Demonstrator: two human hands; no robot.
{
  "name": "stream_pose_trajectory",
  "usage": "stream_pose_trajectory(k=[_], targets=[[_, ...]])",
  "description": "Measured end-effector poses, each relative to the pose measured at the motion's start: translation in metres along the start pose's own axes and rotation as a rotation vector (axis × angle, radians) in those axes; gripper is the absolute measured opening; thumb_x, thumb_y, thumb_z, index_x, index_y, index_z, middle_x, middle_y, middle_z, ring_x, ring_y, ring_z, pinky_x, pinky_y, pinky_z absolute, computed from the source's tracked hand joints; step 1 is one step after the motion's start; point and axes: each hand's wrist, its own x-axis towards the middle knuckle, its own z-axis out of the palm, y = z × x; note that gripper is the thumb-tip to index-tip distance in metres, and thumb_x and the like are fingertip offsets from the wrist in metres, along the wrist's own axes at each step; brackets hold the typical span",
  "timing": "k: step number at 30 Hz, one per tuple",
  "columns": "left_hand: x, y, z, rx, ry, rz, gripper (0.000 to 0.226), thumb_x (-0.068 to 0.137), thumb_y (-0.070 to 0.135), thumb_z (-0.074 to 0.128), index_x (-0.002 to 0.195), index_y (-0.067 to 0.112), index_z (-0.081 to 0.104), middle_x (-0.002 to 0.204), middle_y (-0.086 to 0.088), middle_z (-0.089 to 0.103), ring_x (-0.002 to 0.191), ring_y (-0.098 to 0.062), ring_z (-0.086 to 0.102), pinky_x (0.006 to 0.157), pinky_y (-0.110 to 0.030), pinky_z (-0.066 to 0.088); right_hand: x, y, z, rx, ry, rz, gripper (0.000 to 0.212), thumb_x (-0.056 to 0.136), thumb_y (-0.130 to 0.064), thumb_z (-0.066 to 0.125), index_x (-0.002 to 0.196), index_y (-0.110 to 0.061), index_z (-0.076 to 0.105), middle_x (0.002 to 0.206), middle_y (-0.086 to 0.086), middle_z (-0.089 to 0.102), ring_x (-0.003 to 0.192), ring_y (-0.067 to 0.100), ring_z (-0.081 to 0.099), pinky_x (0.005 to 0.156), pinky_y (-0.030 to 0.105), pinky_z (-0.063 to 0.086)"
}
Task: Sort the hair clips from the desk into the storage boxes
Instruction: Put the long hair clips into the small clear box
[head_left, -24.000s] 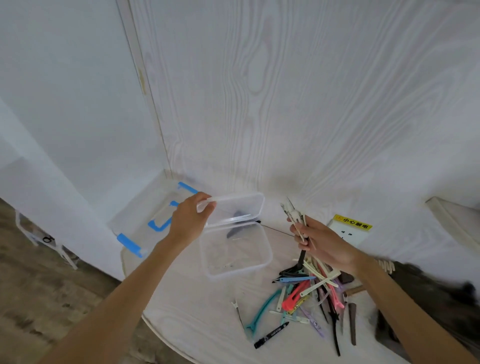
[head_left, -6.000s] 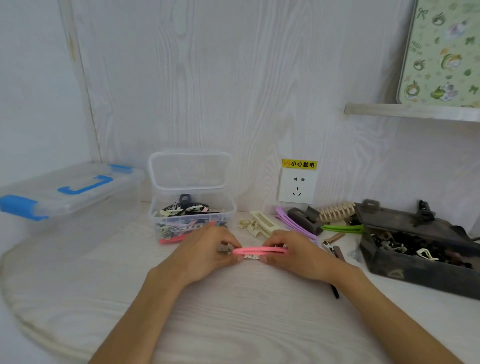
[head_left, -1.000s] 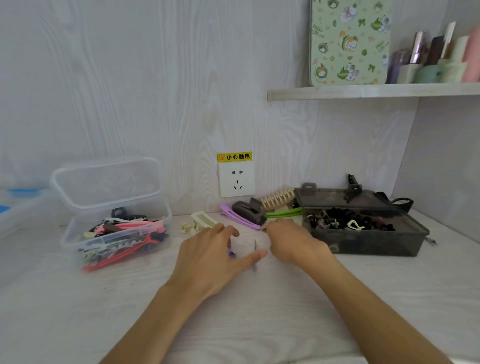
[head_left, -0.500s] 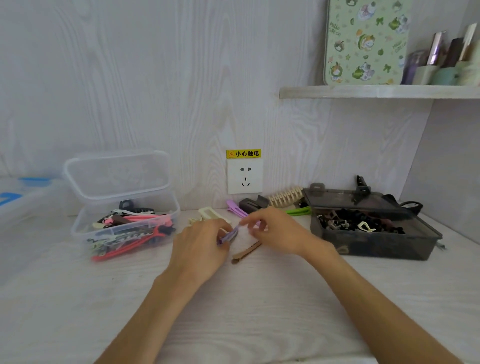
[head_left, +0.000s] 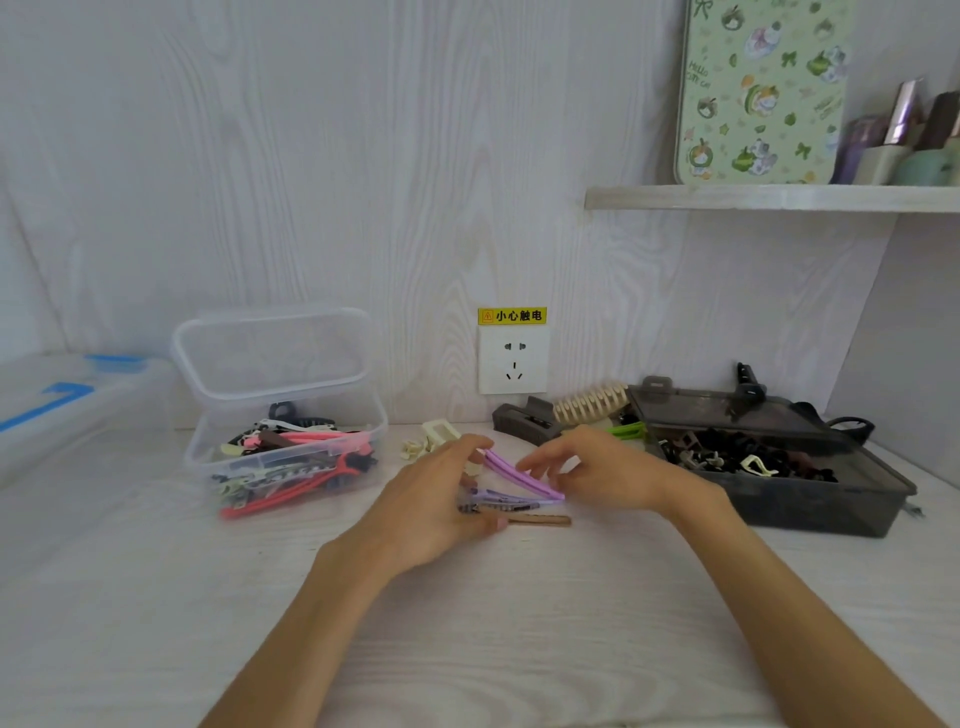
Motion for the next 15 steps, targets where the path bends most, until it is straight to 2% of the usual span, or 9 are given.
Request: stream_pose_trajectory(k=[4,6,7,8,9,10,12,15], targets=[[-0.002,-0.002,-0.007,0.030,0.013,0.070,0.072,0.070,0.049,0.074,0.134,0.035,0.042,0.125,0.018,0.046,0.105,-0.002,0.054,0.088,-0.028,0.049,-0.006,-0.006,-0.003,0.060,-0.050,-0.035,0.038,0.088,0.002,0.047,0.109,-0.019,0.069,0.099,-0.014,0.064,0.090,-0.007,0.057,0.074,-0.001,0.042],[-0.003,-0.001,-0.008,0.036,0.015,0.083,0.073,0.069,0.051,0.074,0.133,0.035,0.043,0.125,0.019,0.044,0.103,0.000,0.054,0.091,-0.028,0.048,-0.007,-0.011,-0.001,0.091,-0.075,-0.054,0.029,0.091,-0.007,0.051,0.110,-0.019,0.070,0.100,-0.014,0.066,0.088,-0.013,0.056,0.075,-0.001,0.040],[-0.003,-0.002,-0.009,0.034,0.015,0.079,0.073,0.069,0.052,0.073,0.133,0.035,0.043,0.124,0.019,0.045,0.102,0.000,0.053,0.092,-0.028,0.047,-0.007,-0.013,0.000,0.101,-0.078,-0.049,0.025,0.091,-0.016,0.056,0.113,-0.020,0.068,0.102,-0.013,0.066,0.090,-0.011,0.057,0.077,0.002,0.042],[-0.003,-0.003,-0.009,0.036,0.011,0.070,0.074,0.069,0.053,0.073,0.134,0.034,0.043,0.124,0.019,0.046,0.102,0.000,0.053,0.092,-0.027,0.047,-0.006,-0.015,0.003,0.106,-0.080,-0.020,0.031,0.087,-0.028,0.062,0.118,-0.022,0.063,0.105,-0.012,0.066,0.094,-0.006,0.057,0.079,0.007,0.043],[-0.003,-0.003,-0.009,0.042,0.007,0.060,0.075,0.068,0.054,0.073,0.134,0.034,0.043,0.123,0.019,0.047,0.103,0.001,0.052,0.092,-0.026,0.046,-0.005,-0.017,0.007,0.086,-0.078,0.024,0.046,0.082,-0.040,0.066,0.123,-0.022,0.057,0.107,-0.011,0.063,0.097,0.001,0.057,0.081,0.012,0.043],[-0.003,-0.003,-0.009,0.041,0.001,0.049,0.076,0.068,0.054,0.073,0.135,0.035,0.042,0.123,0.018,0.047,0.104,0.001,0.051,0.091,-0.024,0.046,-0.004,-0.017,0.012,0.018,-0.067,0.061,0.062,0.076,-0.050,0.068,0.128,-0.022,0.051,0.109,-0.010,0.057,0.100,0.007,0.053,0.083,0.016,0.042],[-0.003,-0.005,-0.011,-0.017,-0.022,0.013,0.079,0.066,0.049,0.077,0.135,0.036,0.041,0.125,0.018,0.048,0.105,0.002,0.051,0.086,-0.022,0.047,-0.001,-0.016,0.022,-0.165,-0.046,0.061,0.079,0.069,-0.062,0.067,0.133,-0.023,0.042,0.111,-0.005,0.046,0.102,0.012,0.044,0.086,0.023,0.038],[-0.004,-0.011,-0.019,-0.118,-0.044,-0.062,0.076,0.065,0.035,0.082,0.131,0.036,0.043,0.125,0.019,0.049,0.109,0.001,0.050,0.085,-0.018,0.046,0.004,-0.016,0.029,-0.185,-0.028,0.006,0.075,0.073,-0.062,0.064,0.134,-0.024,0.044,0.111,0.000,0.044,0.098,0.012,0.040,0.080,0.023,0.034]])
